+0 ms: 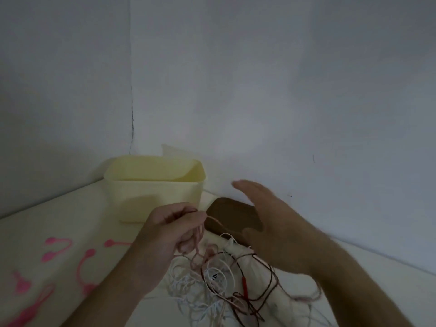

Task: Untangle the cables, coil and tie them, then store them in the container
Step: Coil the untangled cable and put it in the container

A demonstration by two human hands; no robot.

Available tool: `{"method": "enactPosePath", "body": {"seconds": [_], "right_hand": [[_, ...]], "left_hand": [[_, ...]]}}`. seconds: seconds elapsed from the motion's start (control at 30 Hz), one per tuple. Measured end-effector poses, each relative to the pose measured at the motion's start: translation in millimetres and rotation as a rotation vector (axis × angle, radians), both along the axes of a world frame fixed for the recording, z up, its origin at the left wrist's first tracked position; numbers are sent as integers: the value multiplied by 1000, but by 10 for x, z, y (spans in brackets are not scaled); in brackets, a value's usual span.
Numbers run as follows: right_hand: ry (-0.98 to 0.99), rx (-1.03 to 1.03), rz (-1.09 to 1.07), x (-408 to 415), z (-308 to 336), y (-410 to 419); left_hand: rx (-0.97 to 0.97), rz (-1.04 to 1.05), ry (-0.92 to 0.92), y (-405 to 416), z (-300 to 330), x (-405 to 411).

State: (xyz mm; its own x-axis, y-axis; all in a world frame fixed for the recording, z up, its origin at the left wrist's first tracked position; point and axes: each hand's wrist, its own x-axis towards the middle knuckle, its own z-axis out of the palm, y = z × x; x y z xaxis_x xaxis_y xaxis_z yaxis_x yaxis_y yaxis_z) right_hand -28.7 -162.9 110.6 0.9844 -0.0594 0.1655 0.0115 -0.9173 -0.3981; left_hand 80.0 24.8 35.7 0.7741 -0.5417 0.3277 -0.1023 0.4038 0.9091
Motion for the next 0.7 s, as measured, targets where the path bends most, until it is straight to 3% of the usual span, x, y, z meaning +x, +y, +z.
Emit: {"method": "enactPosePath", "body": {"seconds": [0.1,0.23,0.3,0.47,0.6,0.7], "right_hand": [[-1,101,218,192,-143,316],[-143,-153,122,317,-191,425],[-179,-90,67,344,-230,355],[-159,757,142,342,-149,150],[-241,1025,162,305,-65,-7],[-333,1286,20,327,-26,-131]], "left_hand": [[0,-24,-6,-18,-14,-29],[-14,-73,34,-21,-10,-26],[-16,-52,37,-14,-8,2],[-32,5,90,3,16,62],[-23,8,117,14,4,63],[-30,29,130,25,-6,97]]}}
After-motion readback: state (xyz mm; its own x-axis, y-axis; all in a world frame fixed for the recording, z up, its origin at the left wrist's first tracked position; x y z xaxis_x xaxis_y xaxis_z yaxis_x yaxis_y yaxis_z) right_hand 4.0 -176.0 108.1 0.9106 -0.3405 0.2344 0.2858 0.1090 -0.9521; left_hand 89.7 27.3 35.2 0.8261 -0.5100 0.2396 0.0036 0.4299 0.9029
